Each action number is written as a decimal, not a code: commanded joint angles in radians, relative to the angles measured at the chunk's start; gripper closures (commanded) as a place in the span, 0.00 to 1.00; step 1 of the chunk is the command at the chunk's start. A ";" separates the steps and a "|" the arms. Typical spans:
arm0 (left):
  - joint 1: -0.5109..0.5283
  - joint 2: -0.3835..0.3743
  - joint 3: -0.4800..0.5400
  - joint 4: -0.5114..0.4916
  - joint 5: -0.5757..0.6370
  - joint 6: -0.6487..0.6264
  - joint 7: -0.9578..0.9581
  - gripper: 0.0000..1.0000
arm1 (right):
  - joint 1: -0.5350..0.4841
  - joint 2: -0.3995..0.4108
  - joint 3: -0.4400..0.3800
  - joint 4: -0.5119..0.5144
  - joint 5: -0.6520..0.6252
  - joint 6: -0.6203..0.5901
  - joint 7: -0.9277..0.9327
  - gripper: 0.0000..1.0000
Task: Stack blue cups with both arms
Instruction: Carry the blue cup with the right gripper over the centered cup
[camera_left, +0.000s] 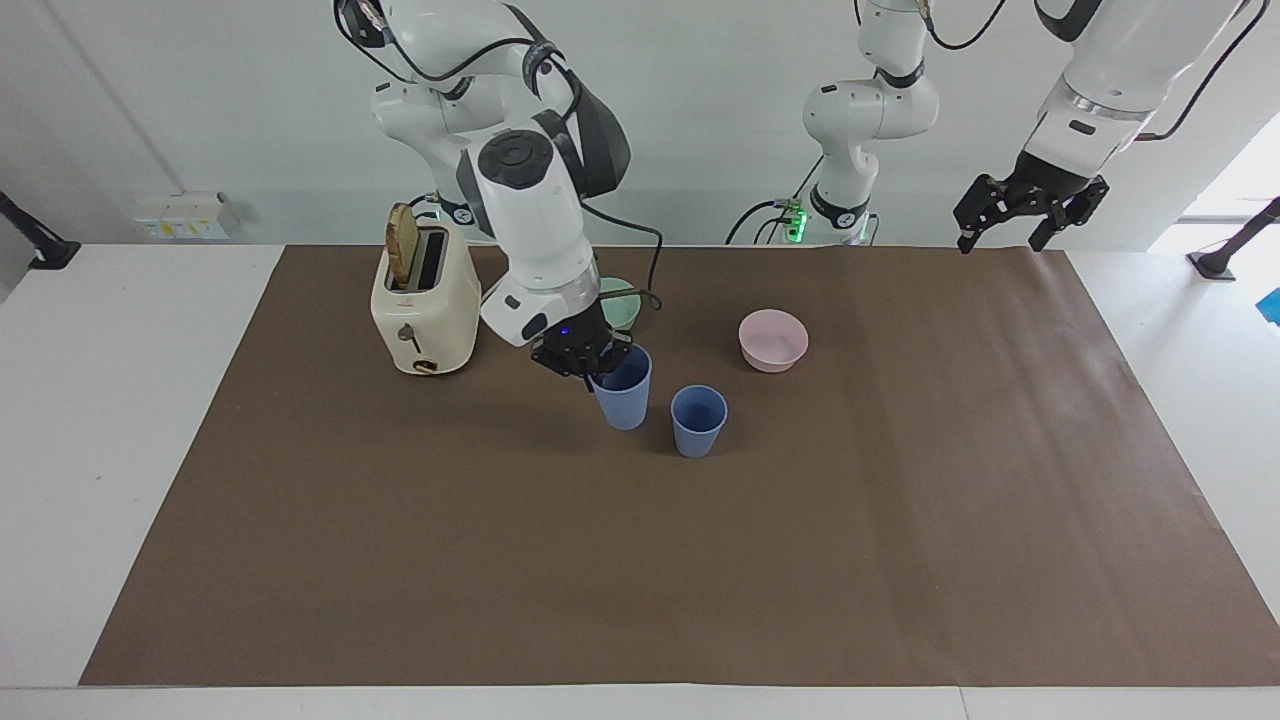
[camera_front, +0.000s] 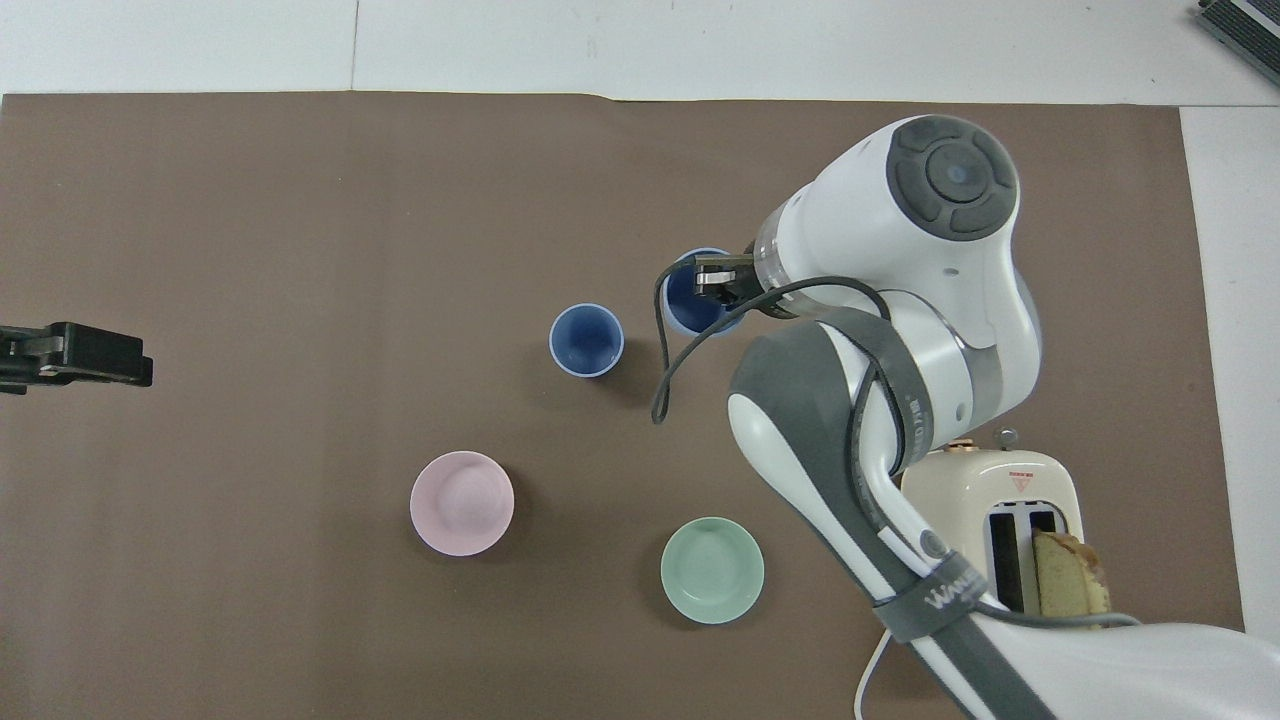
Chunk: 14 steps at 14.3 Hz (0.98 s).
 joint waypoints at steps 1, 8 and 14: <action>-0.001 -0.014 0.006 -0.009 -0.013 -0.008 0.001 0.00 | 0.027 0.017 0.000 0.041 0.018 0.000 0.030 1.00; -0.001 -0.014 0.006 -0.009 -0.013 -0.008 0.001 0.00 | 0.053 0.043 0.029 0.039 0.035 0.080 0.033 1.00; -0.001 -0.014 0.006 -0.009 -0.013 -0.008 0.001 0.00 | 0.073 0.086 0.029 0.038 0.025 0.129 0.033 1.00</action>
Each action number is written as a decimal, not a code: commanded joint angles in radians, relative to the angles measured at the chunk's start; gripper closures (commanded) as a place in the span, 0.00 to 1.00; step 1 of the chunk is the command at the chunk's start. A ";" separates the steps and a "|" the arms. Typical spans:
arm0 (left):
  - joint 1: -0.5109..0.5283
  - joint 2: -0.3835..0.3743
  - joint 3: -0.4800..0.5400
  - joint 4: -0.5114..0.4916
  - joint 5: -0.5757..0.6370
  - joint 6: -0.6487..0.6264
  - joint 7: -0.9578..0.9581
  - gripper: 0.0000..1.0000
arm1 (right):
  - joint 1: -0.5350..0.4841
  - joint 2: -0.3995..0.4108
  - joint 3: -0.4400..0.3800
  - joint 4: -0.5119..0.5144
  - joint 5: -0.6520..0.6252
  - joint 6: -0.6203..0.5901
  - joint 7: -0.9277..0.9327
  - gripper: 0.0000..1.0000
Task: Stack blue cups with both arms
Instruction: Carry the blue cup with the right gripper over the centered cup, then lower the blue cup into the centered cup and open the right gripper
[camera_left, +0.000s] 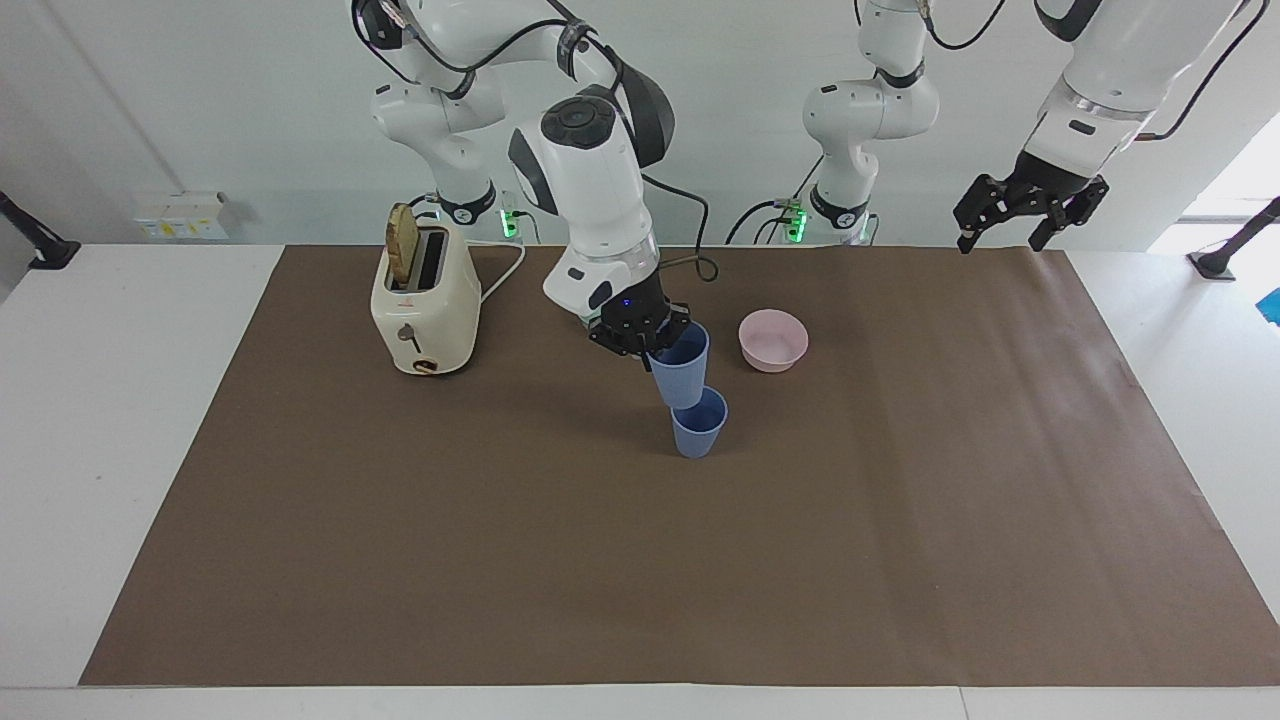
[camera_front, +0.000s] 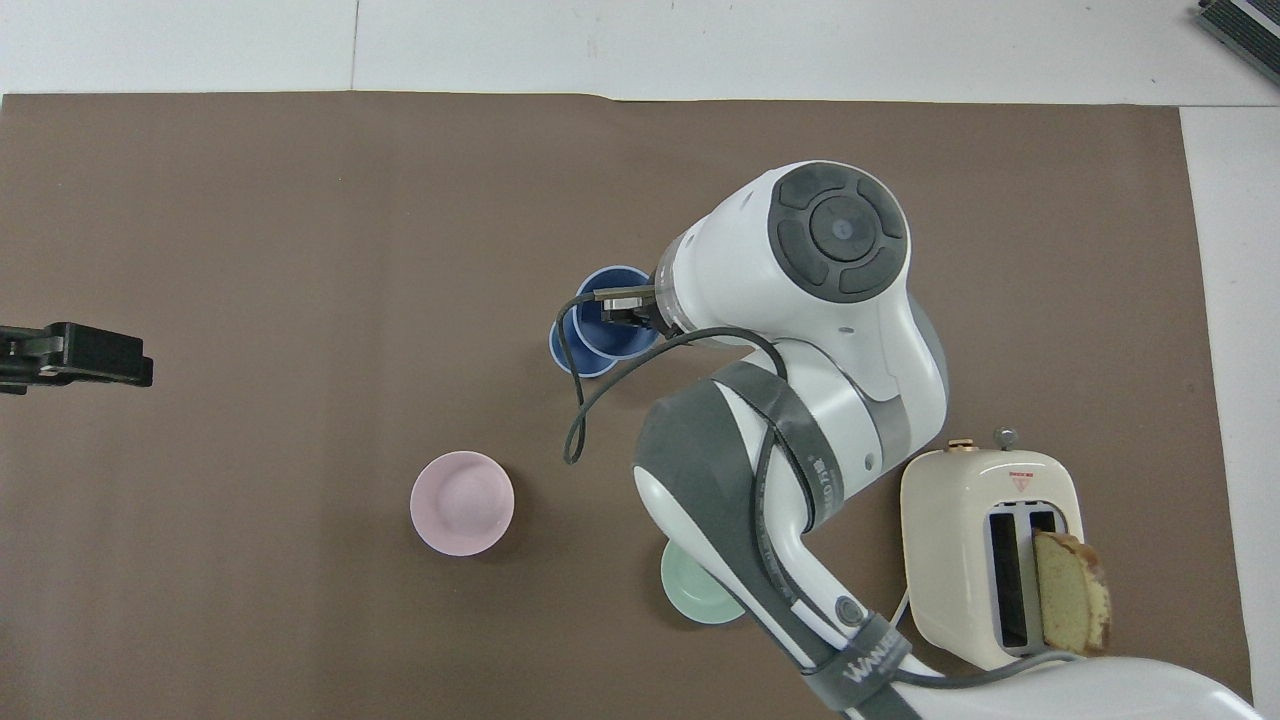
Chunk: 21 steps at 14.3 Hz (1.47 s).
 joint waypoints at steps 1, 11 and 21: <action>-0.001 -0.014 0.006 -0.009 -0.013 -0.008 0.001 0.00 | 0.004 0.018 0.004 0.019 0.011 0.009 0.013 1.00; -0.001 -0.016 0.006 -0.009 -0.013 -0.008 0.001 0.00 | 0.002 0.043 0.004 0.009 0.008 0.009 0.000 1.00; -0.001 -0.016 0.006 -0.009 -0.013 -0.008 0.001 0.00 | -0.010 0.069 0.003 -0.001 0.006 0.019 -0.003 1.00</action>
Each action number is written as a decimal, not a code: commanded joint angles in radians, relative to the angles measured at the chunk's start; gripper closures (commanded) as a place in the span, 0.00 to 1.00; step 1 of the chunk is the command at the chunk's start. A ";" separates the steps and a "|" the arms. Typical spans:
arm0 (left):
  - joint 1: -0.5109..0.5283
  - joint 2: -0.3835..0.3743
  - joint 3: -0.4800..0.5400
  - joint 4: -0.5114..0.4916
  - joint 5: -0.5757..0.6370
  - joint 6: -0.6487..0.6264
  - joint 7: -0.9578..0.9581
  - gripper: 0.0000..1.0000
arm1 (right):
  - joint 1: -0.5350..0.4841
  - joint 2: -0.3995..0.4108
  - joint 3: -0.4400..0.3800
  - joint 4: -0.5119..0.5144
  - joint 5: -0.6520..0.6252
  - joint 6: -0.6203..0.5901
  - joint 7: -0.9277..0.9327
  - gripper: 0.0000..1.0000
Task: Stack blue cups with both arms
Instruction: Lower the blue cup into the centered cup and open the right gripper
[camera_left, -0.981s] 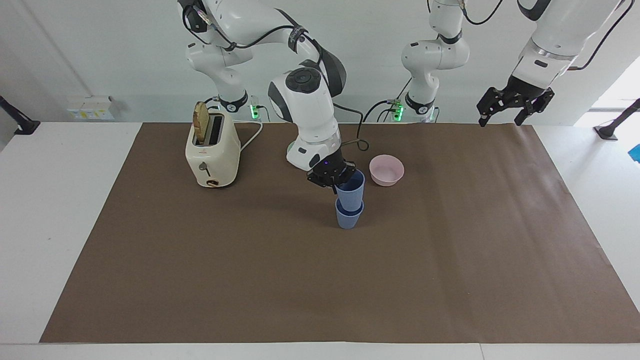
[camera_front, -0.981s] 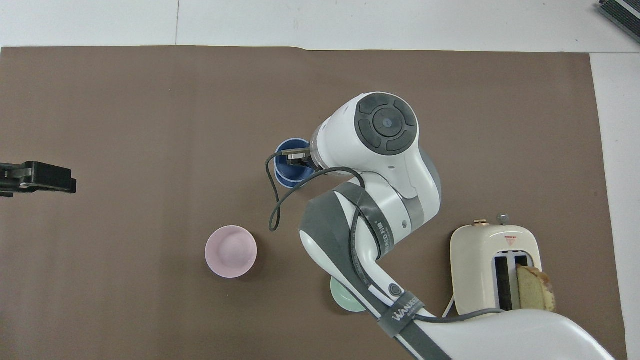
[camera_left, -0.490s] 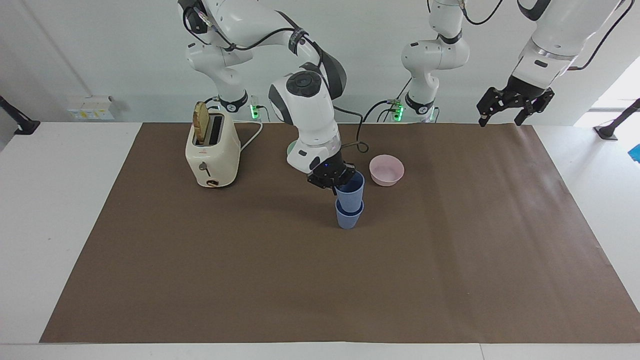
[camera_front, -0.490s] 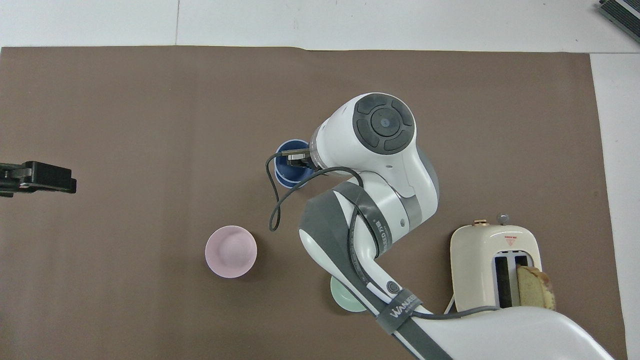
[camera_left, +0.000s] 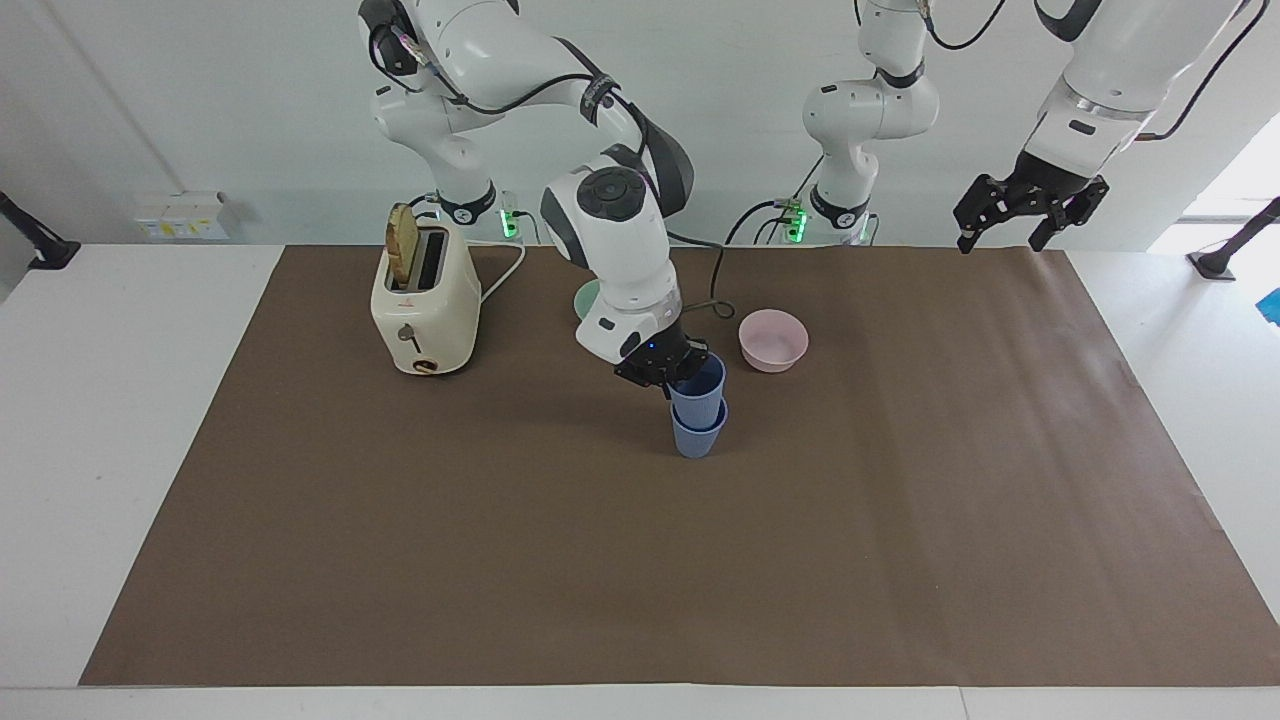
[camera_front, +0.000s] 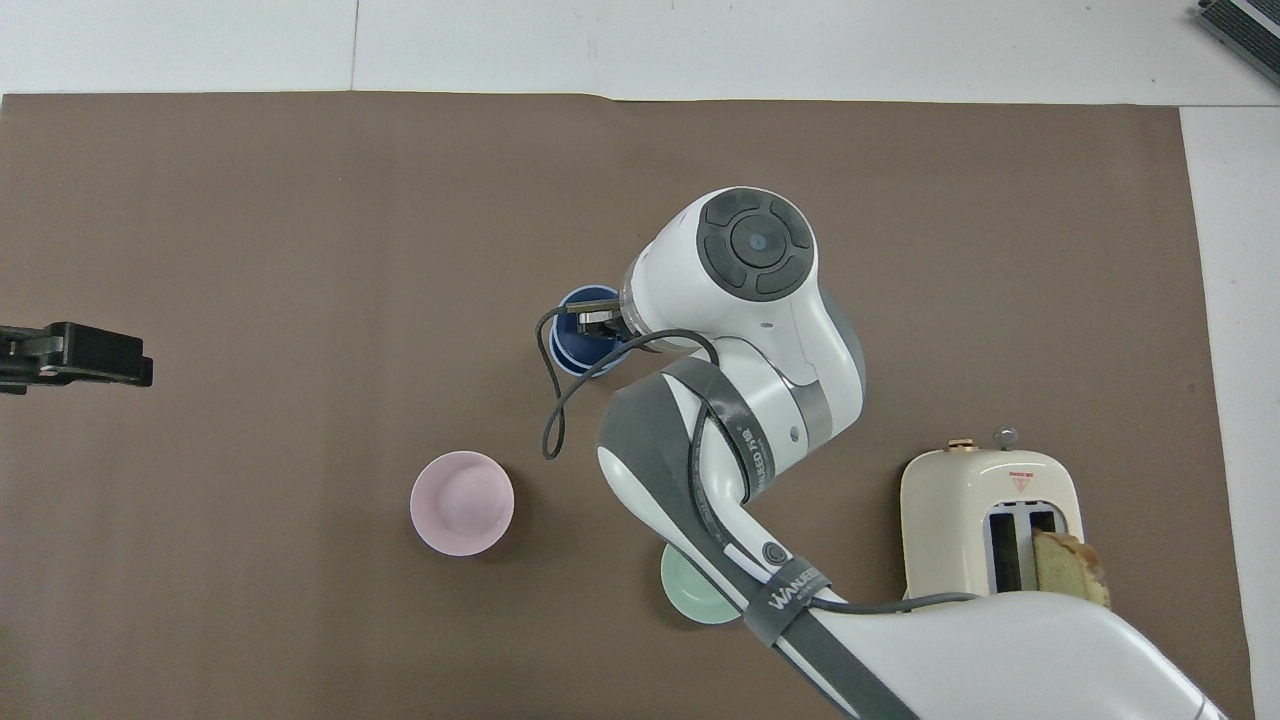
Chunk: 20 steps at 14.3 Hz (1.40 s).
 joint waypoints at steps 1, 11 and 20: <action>-0.001 -0.014 0.006 -0.009 -0.013 -0.008 0.001 0.00 | -0.012 0.010 0.007 -0.003 0.006 0.023 -0.003 1.00; -0.001 -0.014 0.006 -0.009 -0.013 -0.008 0.001 0.00 | -0.014 0.019 0.009 -0.012 0.015 0.046 -0.001 0.45; -0.001 -0.014 0.006 -0.009 -0.013 -0.008 0.001 0.00 | -0.103 -0.033 0.000 0.005 -0.048 -0.075 -0.125 0.00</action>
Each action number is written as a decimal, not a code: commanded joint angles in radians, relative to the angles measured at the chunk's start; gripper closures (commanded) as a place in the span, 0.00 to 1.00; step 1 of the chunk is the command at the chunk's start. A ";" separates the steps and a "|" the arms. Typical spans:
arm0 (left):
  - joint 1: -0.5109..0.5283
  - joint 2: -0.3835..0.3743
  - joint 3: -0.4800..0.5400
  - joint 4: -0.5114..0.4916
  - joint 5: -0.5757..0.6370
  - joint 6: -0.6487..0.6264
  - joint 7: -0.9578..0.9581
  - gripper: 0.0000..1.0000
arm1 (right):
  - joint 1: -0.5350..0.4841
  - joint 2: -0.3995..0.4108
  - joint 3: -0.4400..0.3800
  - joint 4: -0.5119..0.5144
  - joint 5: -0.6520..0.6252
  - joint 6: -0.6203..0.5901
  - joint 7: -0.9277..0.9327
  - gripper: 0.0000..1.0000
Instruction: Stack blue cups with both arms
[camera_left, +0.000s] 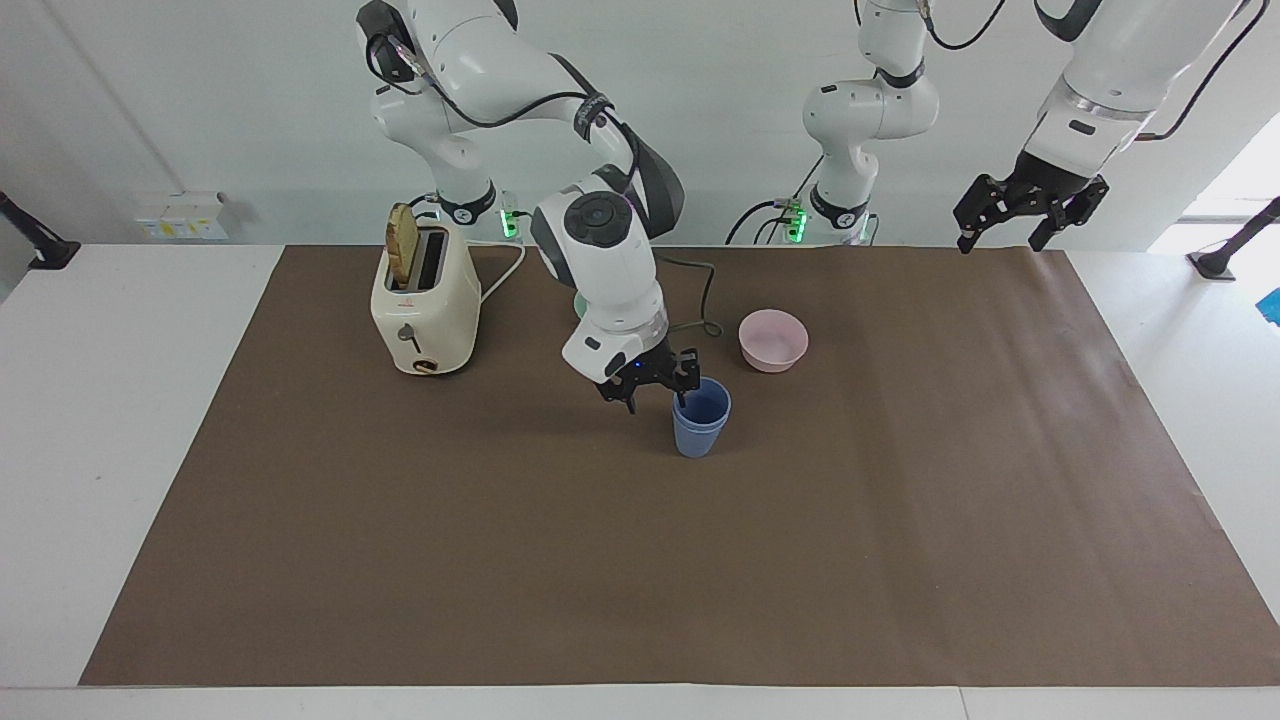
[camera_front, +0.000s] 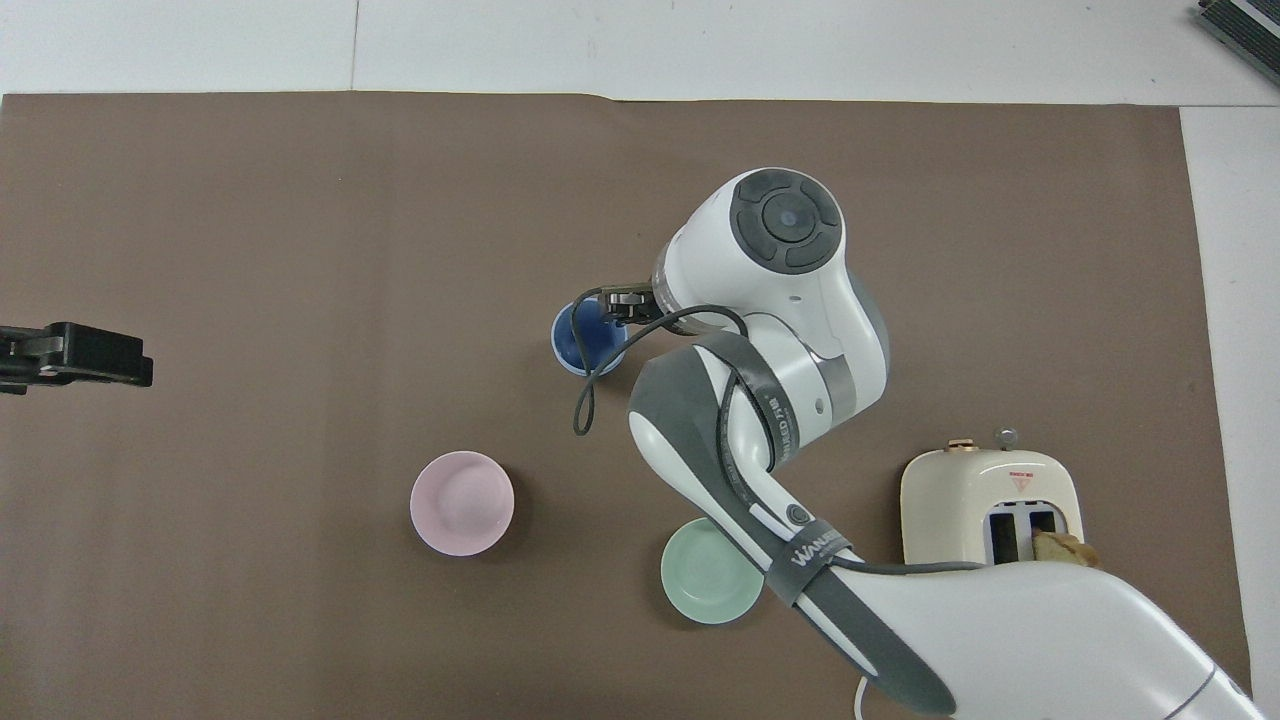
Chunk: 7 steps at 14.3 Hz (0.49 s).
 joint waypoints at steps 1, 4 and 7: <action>-0.001 -0.014 0.006 -0.009 -0.013 -0.008 0.001 0.00 | -0.077 -0.060 0.006 0.001 -0.017 -0.079 -0.092 0.00; -0.001 -0.016 0.006 -0.009 -0.013 -0.008 0.001 0.00 | -0.169 -0.117 0.006 0.002 -0.017 -0.193 -0.175 0.00; -0.001 -0.014 0.006 -0.009 -0.013 -0.008 0.001 0.00 | -0.268 -0.158 0.004 0.002 -0.016 -0.273 -0.229 0.00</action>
